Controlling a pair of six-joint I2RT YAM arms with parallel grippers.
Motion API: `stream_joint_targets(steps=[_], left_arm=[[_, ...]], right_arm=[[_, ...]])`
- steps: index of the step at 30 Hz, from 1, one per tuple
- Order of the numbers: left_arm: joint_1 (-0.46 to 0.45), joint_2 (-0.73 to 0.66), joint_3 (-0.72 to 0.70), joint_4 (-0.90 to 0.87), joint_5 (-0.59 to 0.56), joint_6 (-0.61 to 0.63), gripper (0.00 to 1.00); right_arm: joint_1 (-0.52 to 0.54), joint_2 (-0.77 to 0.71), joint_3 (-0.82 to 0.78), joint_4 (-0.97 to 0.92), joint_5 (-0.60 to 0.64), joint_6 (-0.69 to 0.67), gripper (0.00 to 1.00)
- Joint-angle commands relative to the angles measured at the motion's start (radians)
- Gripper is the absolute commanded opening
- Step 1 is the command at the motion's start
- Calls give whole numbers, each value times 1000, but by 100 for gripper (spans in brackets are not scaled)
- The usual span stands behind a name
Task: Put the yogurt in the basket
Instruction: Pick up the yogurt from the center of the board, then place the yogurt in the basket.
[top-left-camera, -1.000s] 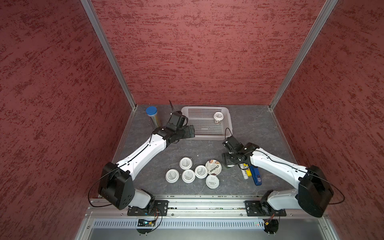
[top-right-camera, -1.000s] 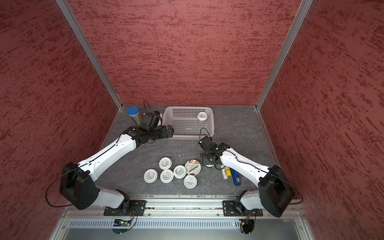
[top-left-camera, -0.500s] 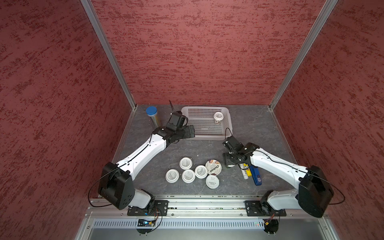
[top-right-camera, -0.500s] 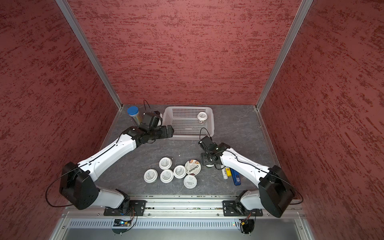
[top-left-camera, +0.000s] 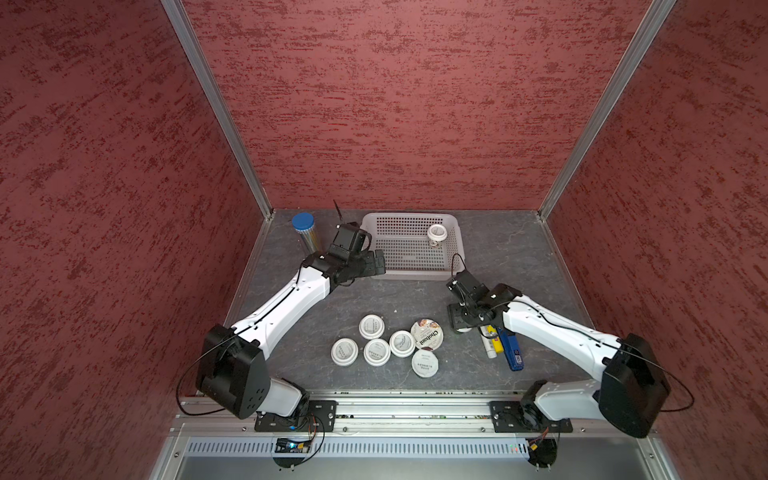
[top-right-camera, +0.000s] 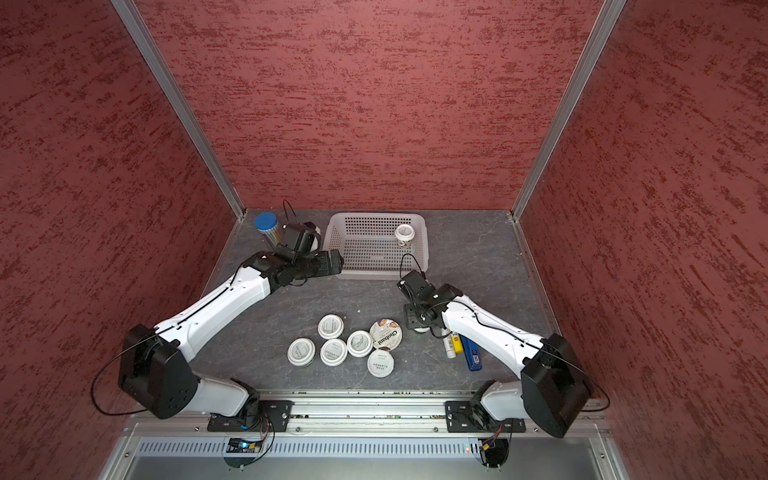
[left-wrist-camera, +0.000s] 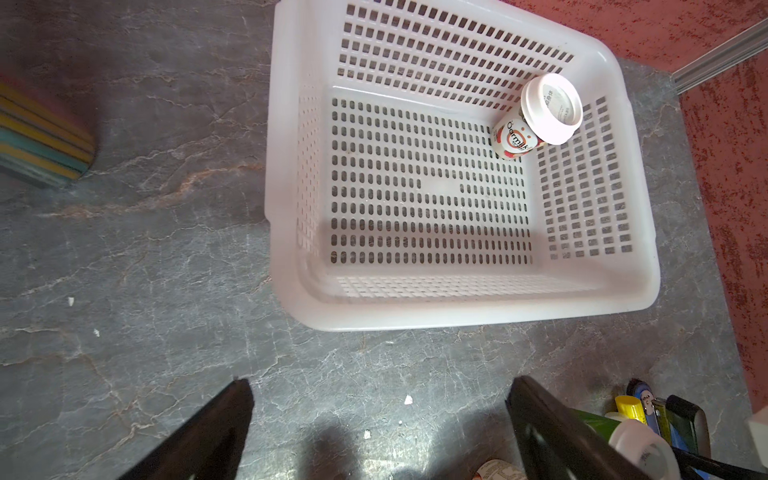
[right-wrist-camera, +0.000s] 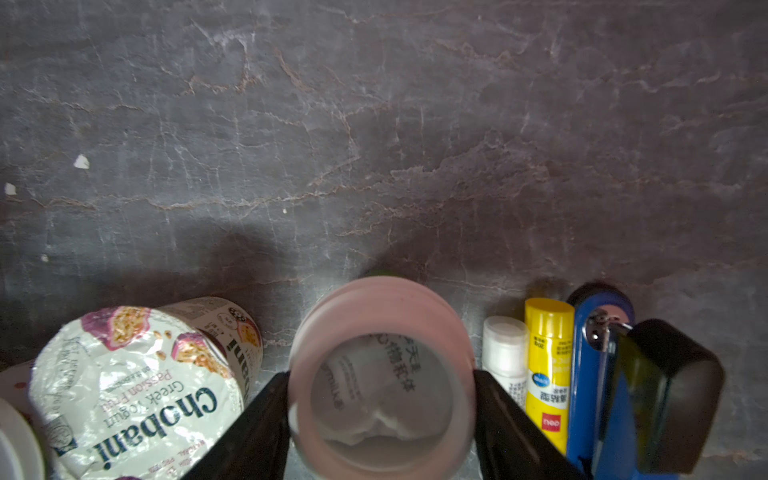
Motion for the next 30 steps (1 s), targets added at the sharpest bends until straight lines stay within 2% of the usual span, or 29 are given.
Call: stream_joint_targets(steps=[1,5,12,24,30], left_arm=[[10,-10,17,-24,29,7,100],[17,-14,20,-57,28,20,100],[22,-36,18,-59,35,21,100],[68,-22,21,-38,93,5,100],[93,-16,21,-38,113,2,100]], right_arm=[[-12,-10,72,-30,39,-23,68],[-21,10,159,-70,46,-52,68],[-40,97,401,-146,49,-130,68],[-114,478,875,-131,20,-231,68],[-152,657,1020,-130,-2,-240,68]])
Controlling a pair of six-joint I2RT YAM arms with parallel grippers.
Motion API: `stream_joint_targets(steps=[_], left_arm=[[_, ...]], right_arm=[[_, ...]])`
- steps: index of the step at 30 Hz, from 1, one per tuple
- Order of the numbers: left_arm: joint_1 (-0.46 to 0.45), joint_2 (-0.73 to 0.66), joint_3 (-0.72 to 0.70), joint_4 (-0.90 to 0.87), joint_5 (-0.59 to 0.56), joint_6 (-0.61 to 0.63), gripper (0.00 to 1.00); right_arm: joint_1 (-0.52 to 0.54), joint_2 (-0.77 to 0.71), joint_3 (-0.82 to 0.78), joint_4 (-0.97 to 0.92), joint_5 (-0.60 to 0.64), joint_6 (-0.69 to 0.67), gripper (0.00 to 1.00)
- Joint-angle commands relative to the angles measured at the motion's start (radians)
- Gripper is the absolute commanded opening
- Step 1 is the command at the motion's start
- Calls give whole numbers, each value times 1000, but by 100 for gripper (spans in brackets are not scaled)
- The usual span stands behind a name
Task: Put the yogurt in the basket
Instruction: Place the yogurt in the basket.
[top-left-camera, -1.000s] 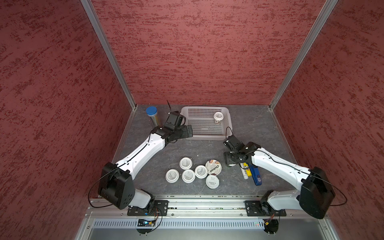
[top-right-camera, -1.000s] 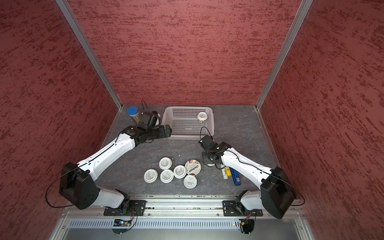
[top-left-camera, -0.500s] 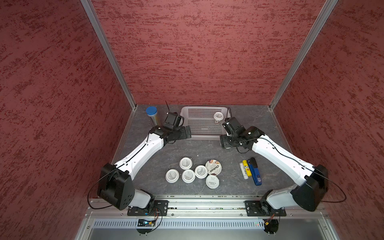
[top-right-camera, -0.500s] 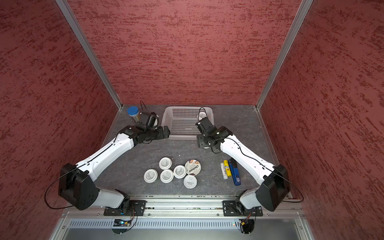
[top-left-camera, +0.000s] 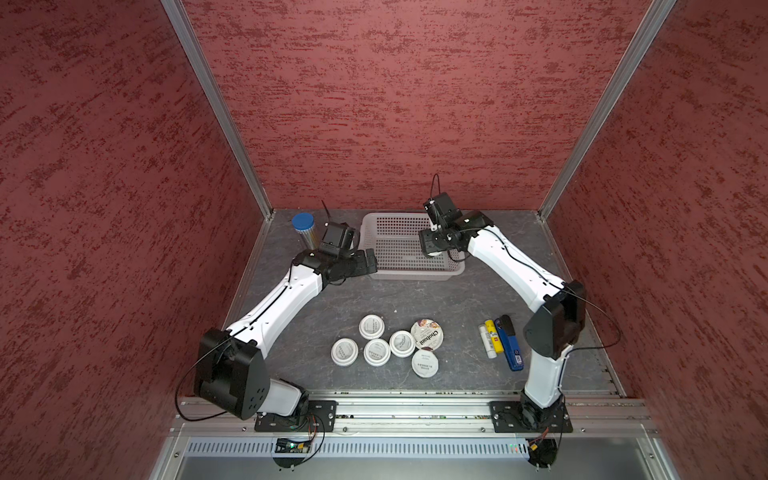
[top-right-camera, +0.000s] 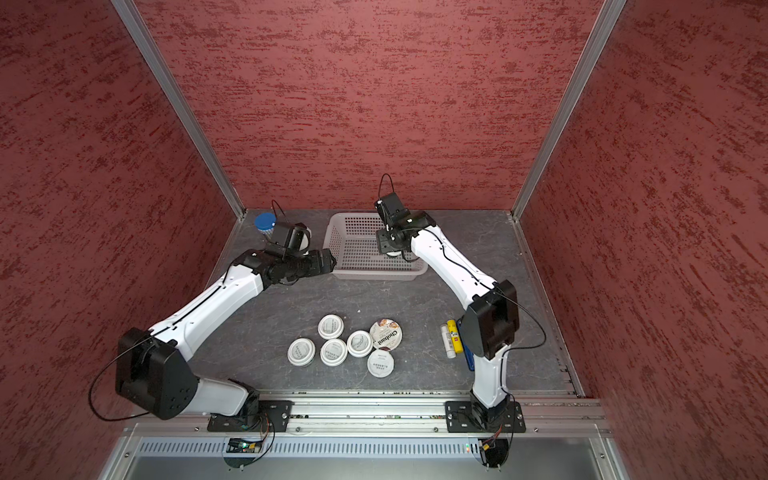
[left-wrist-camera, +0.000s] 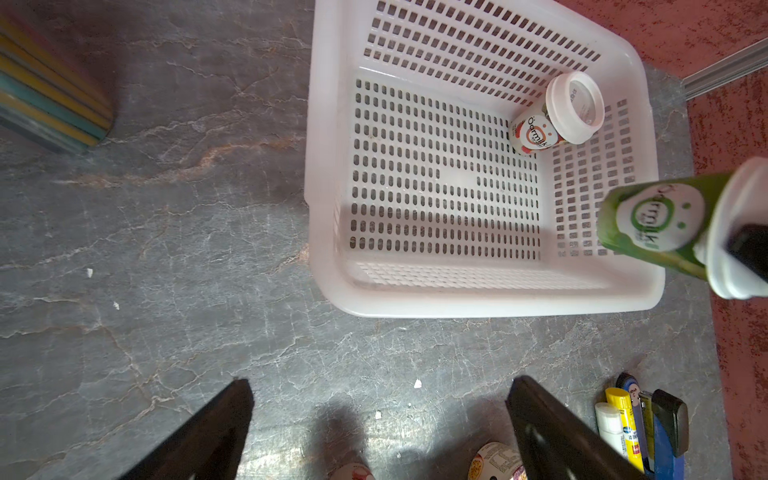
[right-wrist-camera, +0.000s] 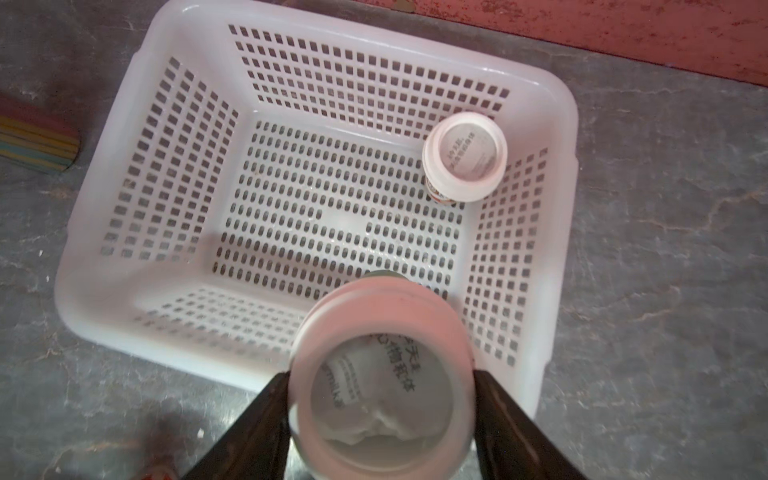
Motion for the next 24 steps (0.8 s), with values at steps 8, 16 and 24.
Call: stream_joint_targets(steps=[8,16,24], left_arm=[[17,3,7,12,26,-3,100],[24,5,-1,17,30,-4,100],[26,6,-7,20,32,-4,100]], right_arm=[[-31,168,150,14,-32,-27,68],[-32,304,312,47,-7,-62,68],[-40,439,472,76,19,-82,68]])
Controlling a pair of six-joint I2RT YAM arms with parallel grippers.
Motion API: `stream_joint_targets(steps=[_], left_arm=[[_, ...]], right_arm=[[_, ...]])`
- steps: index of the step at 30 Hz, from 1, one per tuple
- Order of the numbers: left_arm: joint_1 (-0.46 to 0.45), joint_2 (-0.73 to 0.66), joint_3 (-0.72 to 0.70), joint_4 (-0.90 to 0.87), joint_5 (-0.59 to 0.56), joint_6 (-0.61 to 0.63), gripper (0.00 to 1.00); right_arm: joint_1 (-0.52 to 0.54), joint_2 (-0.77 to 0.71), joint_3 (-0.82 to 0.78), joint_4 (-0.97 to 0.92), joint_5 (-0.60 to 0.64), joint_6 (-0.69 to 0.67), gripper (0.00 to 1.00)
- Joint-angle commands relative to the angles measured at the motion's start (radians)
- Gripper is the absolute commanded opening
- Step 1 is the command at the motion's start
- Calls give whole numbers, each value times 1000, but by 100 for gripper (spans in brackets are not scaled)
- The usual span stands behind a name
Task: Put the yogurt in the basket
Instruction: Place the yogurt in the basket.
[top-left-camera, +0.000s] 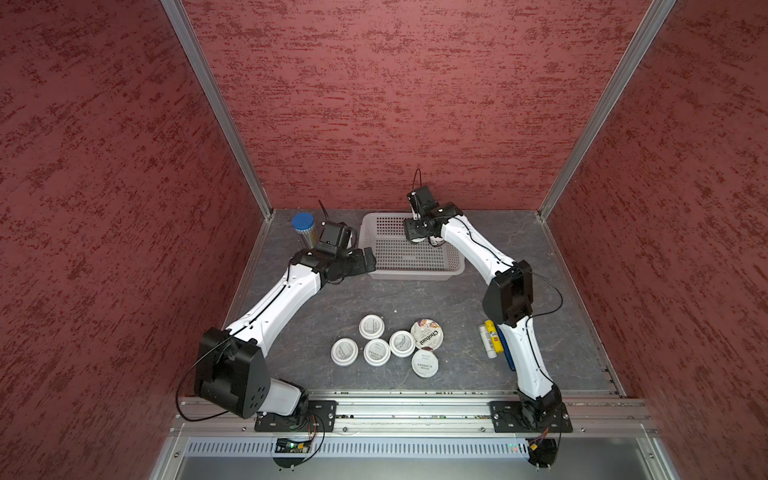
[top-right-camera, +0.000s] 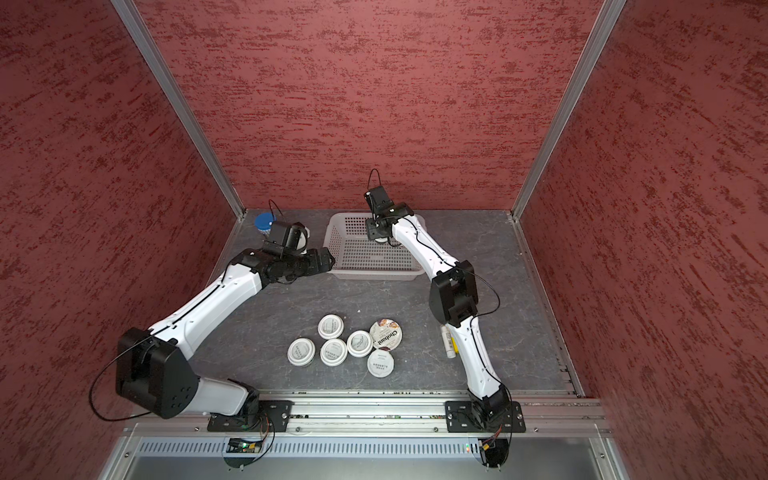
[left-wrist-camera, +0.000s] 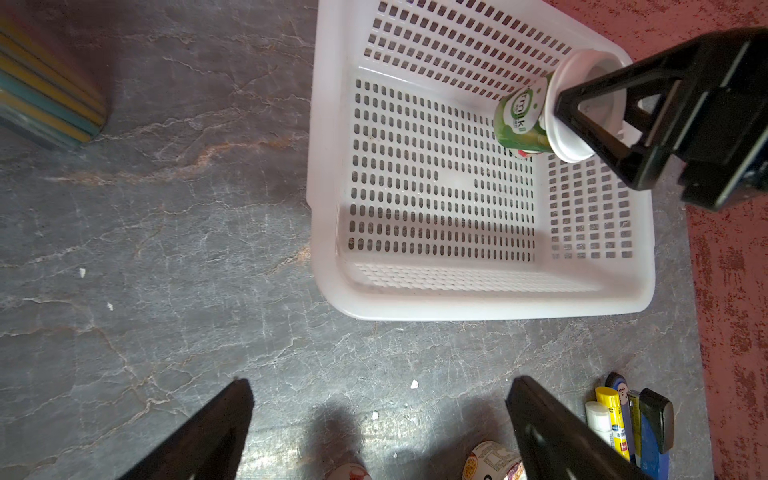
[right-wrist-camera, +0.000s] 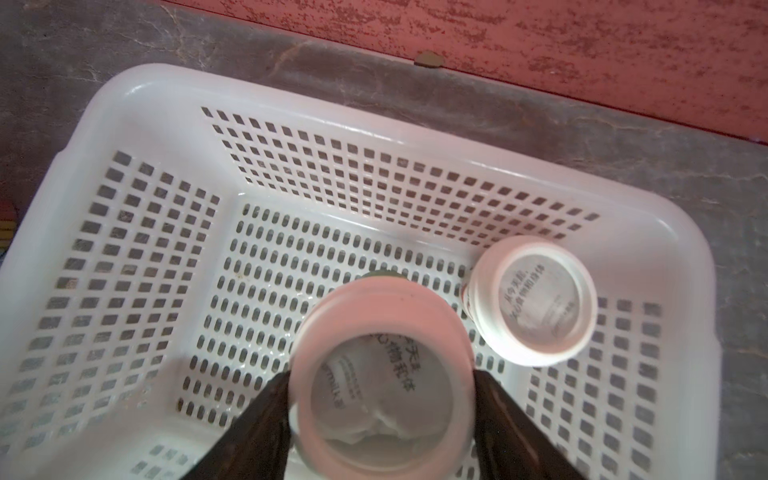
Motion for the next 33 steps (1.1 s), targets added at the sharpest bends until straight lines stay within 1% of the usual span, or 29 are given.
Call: stream_joint_targets(steps=[1,13,33], left_arm=[[8,4,-8,14,5,-2,100],[16,15,-20,24,13,-4,100],[29,33,-19,33,29,-10,100]], right_arm=[[-8,42,58,31,36,-22,68],[-16,114,110,70,81,-59,69],[-22,168,127,67,92,-79,70]])
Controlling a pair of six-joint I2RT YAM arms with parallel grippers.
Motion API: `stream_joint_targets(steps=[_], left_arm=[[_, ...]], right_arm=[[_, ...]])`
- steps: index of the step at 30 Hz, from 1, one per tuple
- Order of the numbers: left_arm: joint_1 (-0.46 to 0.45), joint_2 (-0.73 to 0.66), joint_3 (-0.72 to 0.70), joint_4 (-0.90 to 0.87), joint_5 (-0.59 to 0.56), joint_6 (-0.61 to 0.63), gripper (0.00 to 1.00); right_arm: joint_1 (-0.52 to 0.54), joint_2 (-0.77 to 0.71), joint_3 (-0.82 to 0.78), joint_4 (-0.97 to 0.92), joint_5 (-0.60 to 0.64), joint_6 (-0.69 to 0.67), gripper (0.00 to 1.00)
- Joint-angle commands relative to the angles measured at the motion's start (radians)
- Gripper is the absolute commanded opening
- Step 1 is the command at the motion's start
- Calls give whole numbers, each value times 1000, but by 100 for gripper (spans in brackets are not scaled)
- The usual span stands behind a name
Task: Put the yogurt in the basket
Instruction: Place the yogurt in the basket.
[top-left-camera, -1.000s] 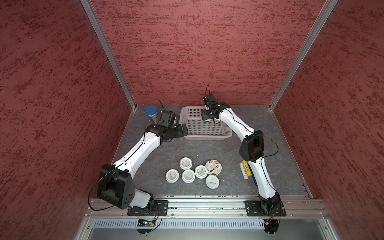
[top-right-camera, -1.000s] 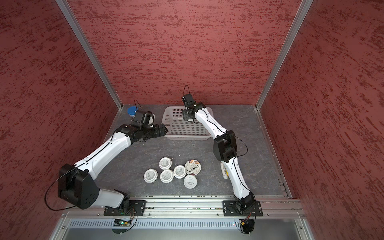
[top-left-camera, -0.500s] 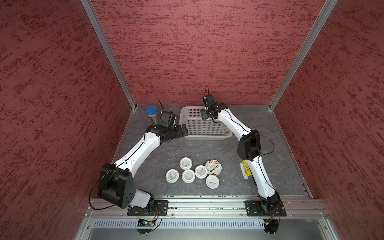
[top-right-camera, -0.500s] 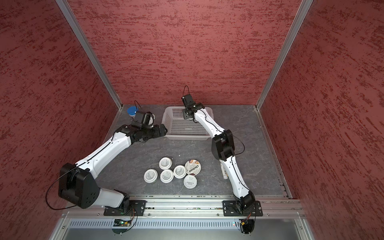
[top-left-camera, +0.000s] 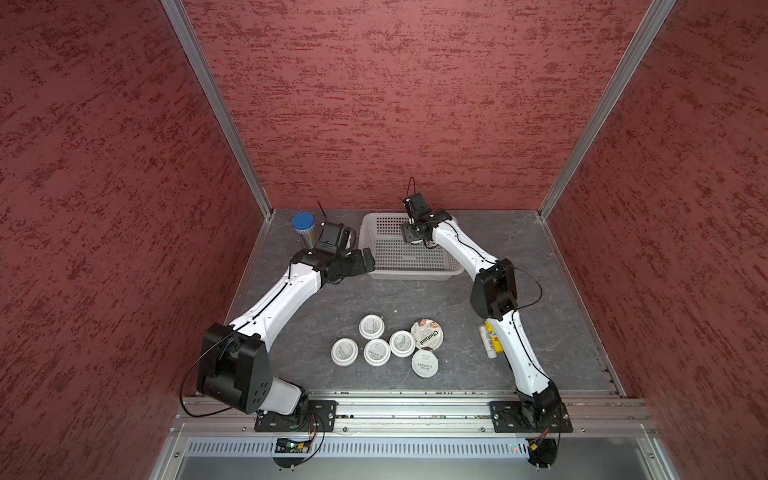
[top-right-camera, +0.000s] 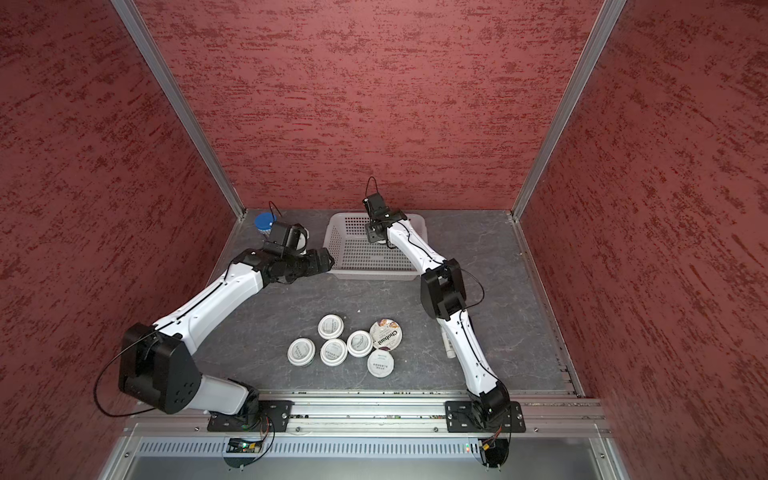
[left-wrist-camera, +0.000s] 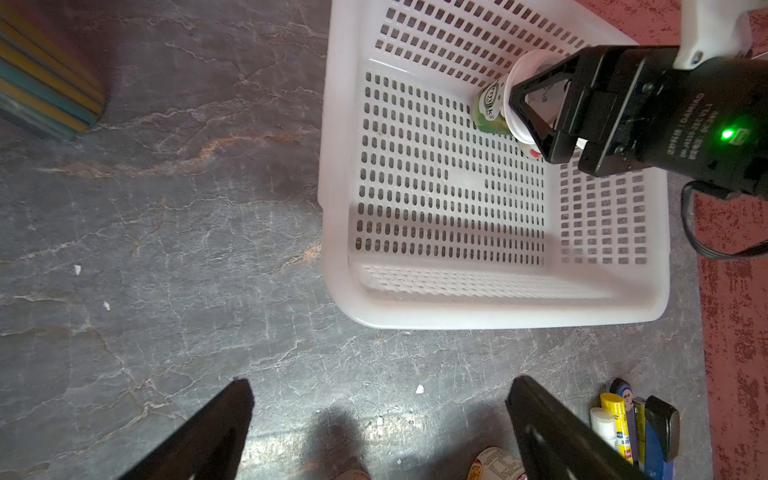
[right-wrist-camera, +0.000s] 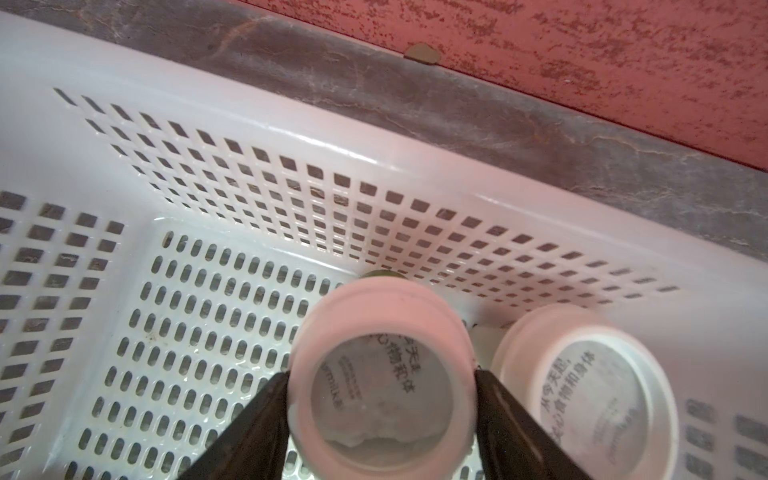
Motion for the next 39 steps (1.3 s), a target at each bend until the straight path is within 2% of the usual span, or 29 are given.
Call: stream_joint_targets(steps=[1,12,39], left_arm=[[8,11,-6,17,13,-5,100],[11,11,-9,16,15,-7,100],[20,4,-15,21,12,-4,100]], right_arm=[[-8,11,27,15,32,-14,71],[-9,13,37,21,48,-26,77],[-20,28,29,64,62,-16,79]])
